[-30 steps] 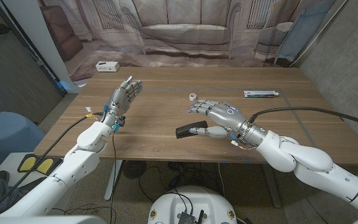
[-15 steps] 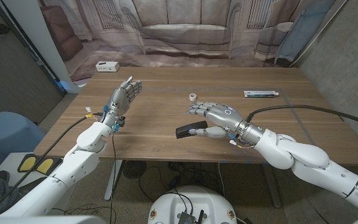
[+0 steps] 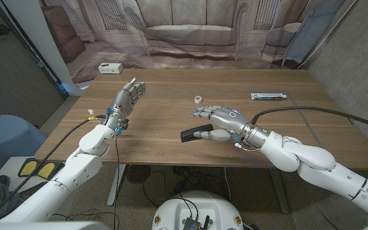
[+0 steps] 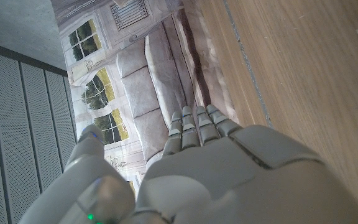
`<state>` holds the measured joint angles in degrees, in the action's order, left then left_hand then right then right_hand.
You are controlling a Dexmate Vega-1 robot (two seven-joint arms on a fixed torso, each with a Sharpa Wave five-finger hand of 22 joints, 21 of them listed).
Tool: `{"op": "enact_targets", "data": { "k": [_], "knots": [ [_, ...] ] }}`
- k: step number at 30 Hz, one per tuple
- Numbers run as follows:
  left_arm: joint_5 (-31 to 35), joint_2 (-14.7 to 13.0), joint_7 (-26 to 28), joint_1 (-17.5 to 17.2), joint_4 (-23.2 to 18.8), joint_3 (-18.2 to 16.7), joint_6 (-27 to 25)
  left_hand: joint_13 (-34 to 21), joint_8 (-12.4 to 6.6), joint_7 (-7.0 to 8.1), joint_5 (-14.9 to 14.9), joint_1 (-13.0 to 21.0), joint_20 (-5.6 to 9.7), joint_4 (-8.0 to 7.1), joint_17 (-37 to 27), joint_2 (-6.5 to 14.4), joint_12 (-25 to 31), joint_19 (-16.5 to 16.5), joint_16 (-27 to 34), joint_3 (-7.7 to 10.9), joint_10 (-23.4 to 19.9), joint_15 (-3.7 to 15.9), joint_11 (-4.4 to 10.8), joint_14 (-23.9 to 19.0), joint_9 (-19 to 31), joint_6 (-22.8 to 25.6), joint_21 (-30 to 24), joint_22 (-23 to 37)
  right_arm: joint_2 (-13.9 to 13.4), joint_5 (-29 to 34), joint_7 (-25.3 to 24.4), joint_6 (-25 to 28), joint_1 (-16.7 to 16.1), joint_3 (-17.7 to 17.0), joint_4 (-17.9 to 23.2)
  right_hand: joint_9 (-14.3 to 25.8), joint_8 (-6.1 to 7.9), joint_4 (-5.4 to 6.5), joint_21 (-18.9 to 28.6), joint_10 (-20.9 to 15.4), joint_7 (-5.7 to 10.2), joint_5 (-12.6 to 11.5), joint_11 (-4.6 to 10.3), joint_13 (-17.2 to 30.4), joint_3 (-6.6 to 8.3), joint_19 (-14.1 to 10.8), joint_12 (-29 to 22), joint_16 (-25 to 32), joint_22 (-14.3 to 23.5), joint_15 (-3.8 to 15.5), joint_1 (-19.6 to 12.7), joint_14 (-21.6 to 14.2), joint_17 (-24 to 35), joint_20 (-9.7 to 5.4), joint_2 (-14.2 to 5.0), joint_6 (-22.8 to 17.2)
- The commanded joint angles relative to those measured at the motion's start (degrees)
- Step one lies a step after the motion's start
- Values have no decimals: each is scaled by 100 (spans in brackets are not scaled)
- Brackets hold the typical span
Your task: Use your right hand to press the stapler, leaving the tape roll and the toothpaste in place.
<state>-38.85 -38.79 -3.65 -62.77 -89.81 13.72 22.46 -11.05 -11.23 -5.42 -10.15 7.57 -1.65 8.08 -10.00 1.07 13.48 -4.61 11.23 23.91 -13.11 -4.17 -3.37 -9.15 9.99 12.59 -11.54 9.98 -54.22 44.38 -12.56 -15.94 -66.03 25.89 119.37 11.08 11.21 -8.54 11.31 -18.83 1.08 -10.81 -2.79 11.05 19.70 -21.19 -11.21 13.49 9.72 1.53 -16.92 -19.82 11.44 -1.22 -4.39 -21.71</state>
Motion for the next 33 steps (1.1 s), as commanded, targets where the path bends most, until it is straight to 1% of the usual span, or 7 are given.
{"op": "enact_targets", "data": {
  "k": [1, 12, 23, 25, 26, 28, 33],
  "knots": [
    [5, 20, -14, 26, 54, -12, 66, -26, 13, -8, 0, 84, -13, -9, -25, 17, -28, -24, -17, 57, -53, 23, -17, -41, 32, 65, -10, 31, 26, 3, 192, 18, 162, 128, -88, 11, -20, -8, 29, -63, 19, 2, 7, 13, 44, -63, -34, -83, 17, -33, -41, 192, 4, -5, -43, 64],
    [-4, 34, 0, 18, 73, -23, 82, -26, 16, -3, 3, 106, 41, -5, -24, 39, -31, -51, -22, 72, -72, 15, -34, -49, 32, 72, -16, 31, 66, -24, 491, 48, 403, 286, -220, 11, -15, -1, 45, -208, 35, 10, 32, 9, 48, -131, -80, -102, 17, -29, -27, 204, 5, -8, -26, 77],
    [5, 27, 0, 1, 68, -10, 67, -27, 19, -11, 6, 124, 42, -2, -24, 56, -39, -56, -25, 84, -79, 10, -37, -57, 33, 81, -13, 30, -33, 16, 621, 180, 361, 315, -156, 11, -22, 2, 45, -260, 30, 11, 119, 7, 83, -169, -85, -137, 17, -13, -43, 264, 7, -47, -60, 122],
    [-1, 34, -11, 5, 71, -3, 69, -27, 19, -9, 7, 127, 34, -2, -24, 59, -37, -56, -26, 85, -89, 4, -33, -60, 33, 84, -12, 30, -62, -14, 697, 189, 366, 318, -131, 10, -32, 1, 51, -299, -61, 14, 114, 5, 88, -201, -93, -137, 16, -8, -46, 254, 8, -67, -59, 164],
    [3, 37, -9, 7, 71, 0, 72, -27, 20, -11, 7, 127, 34, -2, -24, 59, -38, -56, -26, 86, -89, 9, -36, -60, 33, 82, -12, 30, -67, -26, 713, 200, 361, 317, -124, 9, -28, 4, 52, -327, -116, 15, 18, 5, 96, -221, -97, -132, 15, -17, -48, 237, 11, -73, -68, 165],
    [13, 37, -11, 10, 75, 4, 79, -27, 20, -10, 8, 128, 32, -2, -24, 60, -38, -55, -25, 86, -89, 7, -35, -62, 33, 83, -11, 30, -76, -38, 723, 210, 349, 319, -116, 8, -30, 1, 51, -310, -183, 14, -11, 4, 108, -236, -86, -126, 14, -41, -58, 213, 11, -74, -76, 180],
    [5, 41, -4, 5, 71, -1, 80, -27, 22, -6, 9, 133, 32, -1, -24, 64, -40, -56, -24, 89, -94, 5, -32, -71, 33, 83, -10, 30, -76, -115, 714, 201, 333, 322, -144, 5, -28, 12, 66, -290, -216, 5, -33, 4, 183, -320, -66, -79, 12, -35, -112, 88, 26, -56, -201, 205]
  ]
}}
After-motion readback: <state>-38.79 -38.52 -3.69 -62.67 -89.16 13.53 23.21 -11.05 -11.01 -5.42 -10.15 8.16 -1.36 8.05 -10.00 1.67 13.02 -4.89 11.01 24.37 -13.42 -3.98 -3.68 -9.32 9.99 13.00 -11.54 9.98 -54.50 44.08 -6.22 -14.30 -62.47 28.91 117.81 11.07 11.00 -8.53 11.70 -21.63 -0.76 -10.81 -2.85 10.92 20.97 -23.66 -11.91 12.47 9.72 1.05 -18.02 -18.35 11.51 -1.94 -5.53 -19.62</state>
